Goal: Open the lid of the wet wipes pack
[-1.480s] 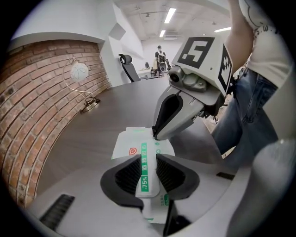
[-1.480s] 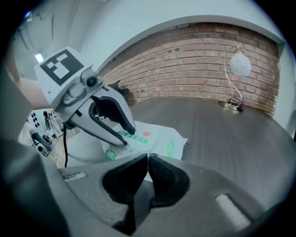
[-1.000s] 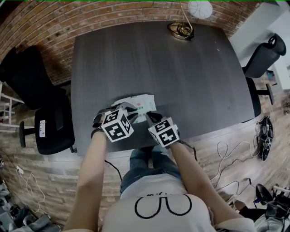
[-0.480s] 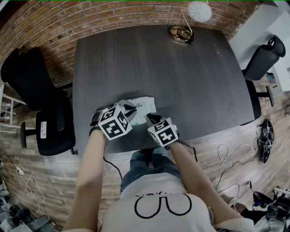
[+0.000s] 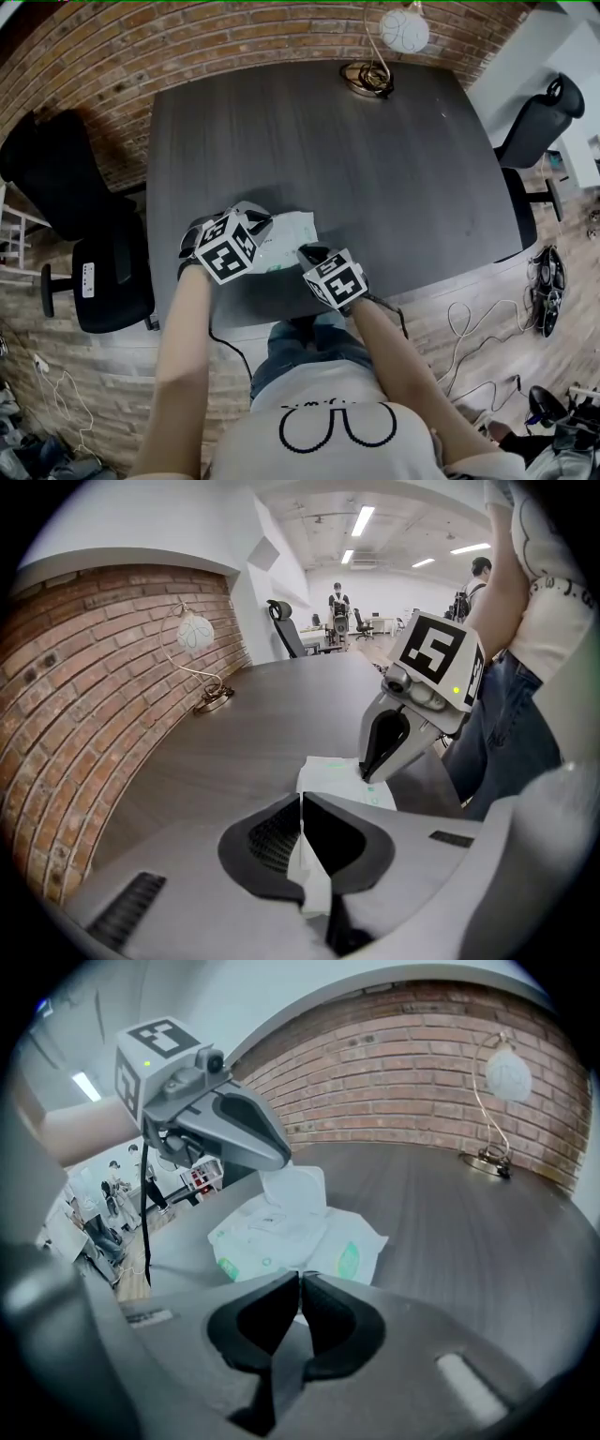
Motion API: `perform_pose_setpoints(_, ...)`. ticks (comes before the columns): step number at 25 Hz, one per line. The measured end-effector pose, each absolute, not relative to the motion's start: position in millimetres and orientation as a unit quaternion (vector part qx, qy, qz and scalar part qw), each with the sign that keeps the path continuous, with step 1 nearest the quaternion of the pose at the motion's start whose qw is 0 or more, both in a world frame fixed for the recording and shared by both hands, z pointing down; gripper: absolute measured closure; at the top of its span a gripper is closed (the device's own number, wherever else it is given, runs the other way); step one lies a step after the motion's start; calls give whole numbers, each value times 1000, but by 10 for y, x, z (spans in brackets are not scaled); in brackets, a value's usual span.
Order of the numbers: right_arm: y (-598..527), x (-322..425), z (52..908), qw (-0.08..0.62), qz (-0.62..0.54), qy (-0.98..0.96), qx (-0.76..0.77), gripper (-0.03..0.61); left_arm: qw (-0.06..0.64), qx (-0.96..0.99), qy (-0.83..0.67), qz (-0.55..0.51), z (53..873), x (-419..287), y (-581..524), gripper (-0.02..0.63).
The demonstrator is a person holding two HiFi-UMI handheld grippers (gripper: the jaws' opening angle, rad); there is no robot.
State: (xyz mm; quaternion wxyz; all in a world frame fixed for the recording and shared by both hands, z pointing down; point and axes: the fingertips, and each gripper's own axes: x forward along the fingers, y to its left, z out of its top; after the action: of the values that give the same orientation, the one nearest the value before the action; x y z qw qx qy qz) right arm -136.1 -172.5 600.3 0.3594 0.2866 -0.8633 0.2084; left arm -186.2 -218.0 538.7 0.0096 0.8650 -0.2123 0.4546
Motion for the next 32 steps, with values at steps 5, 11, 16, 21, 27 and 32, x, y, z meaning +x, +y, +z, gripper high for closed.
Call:
perform_pose_setpoints(5,-1727,-1362,6006,356,213,-865,283,566,10,859,-229,458,5457,-1918,-2369,601)
perform_pose_setpoints(11,-1731,-1359,6001,355,209,-868,277,566,10,849,-253,463,5584,-1974,-2561,592)
perform_pose_setpoints(16,-1724,-1360,5971,352,217,-869,272,566,3,832,-282,477,5753,-2007,-2707,583)
perform_pose_setpoints(21,-1732,-1361,6002,358,211,-869,269,566,11,820,-309,481,5937,-2065,-2777,583)
perform_pose_setpoints(27,-1739,-1349,6011,363,203,-866,278,566,7,815,-334,474,5913,-2118,-2825,583)
perform_pose_setpoints(32,-1714,-1364,5997,381,199,-854,293,566,-1,820,-371,435,5602,-2217,-2790,583)
